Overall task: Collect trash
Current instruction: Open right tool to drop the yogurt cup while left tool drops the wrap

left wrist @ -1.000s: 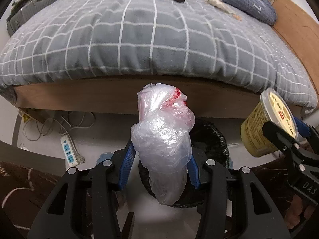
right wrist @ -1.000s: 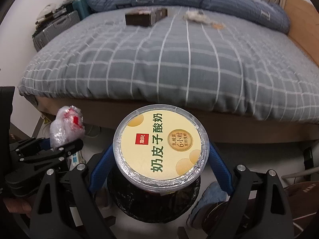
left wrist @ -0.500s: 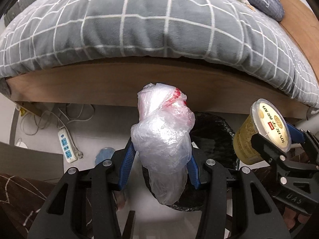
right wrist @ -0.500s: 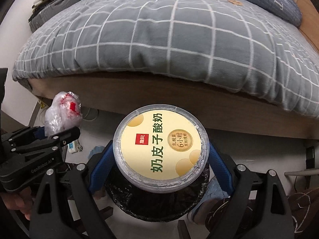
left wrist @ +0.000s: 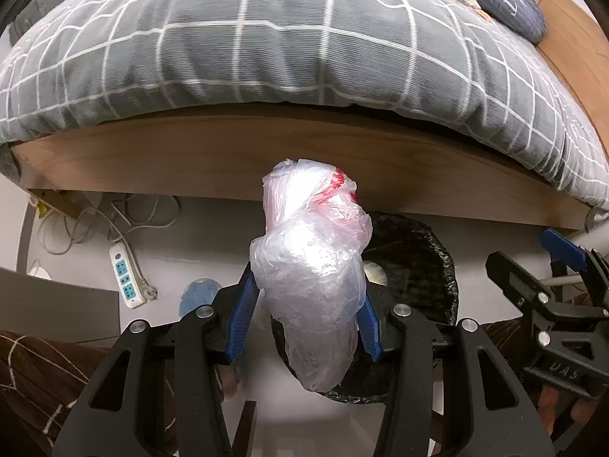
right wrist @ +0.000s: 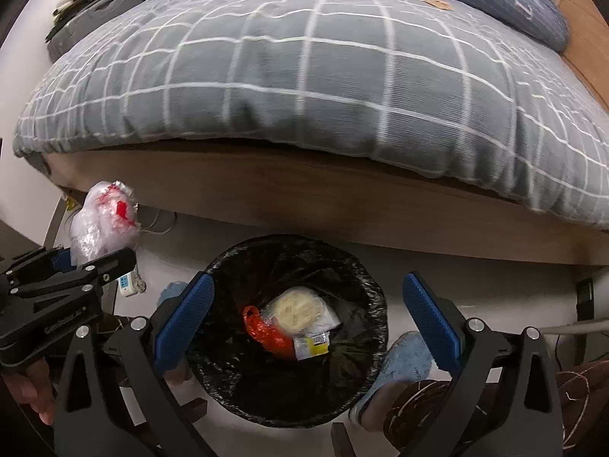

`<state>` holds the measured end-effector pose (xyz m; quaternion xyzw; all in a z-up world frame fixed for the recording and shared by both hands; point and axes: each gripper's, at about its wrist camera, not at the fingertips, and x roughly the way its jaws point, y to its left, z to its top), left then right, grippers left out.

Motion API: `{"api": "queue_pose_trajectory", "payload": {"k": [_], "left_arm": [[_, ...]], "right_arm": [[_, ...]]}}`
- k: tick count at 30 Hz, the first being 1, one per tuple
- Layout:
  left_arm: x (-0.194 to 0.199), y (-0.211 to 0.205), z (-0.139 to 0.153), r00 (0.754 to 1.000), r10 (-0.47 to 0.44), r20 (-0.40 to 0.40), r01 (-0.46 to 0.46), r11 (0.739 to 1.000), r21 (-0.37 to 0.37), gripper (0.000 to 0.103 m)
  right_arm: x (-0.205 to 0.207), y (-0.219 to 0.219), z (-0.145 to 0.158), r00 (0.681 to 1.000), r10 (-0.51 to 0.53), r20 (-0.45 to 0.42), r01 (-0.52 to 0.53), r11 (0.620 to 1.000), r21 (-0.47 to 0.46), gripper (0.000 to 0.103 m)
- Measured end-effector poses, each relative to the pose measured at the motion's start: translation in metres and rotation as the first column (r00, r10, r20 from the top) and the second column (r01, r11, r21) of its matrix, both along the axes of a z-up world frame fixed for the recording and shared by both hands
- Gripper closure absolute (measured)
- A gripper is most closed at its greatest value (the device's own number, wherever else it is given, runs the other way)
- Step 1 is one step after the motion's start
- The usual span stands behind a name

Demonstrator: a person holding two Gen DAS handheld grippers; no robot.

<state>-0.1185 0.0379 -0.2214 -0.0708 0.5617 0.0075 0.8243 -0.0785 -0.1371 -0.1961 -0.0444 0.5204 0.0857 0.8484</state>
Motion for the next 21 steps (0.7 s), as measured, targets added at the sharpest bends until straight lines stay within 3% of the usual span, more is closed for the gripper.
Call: {"api": "queue_pose_trajectory", "payload": {"k": [12,21], "left_arm": [[0.012,-0.055,0.001,0.995,-0.1,0.001,0.1,0.995,-0.026,0.056],[0.016,-0.094,-0.002,0.987,-0.16,-0.01,0.16,0.987,0.001,0.055]], "right_arm": [[-0.006,-0.06,0.001,0.994,-0.106,0.02,0.106,0.994,-0.027,0.008],[-0.008,-0.09,0.001,0.983,-0.182,0.015,0.183,0.983,-0.036,0.008]]}}
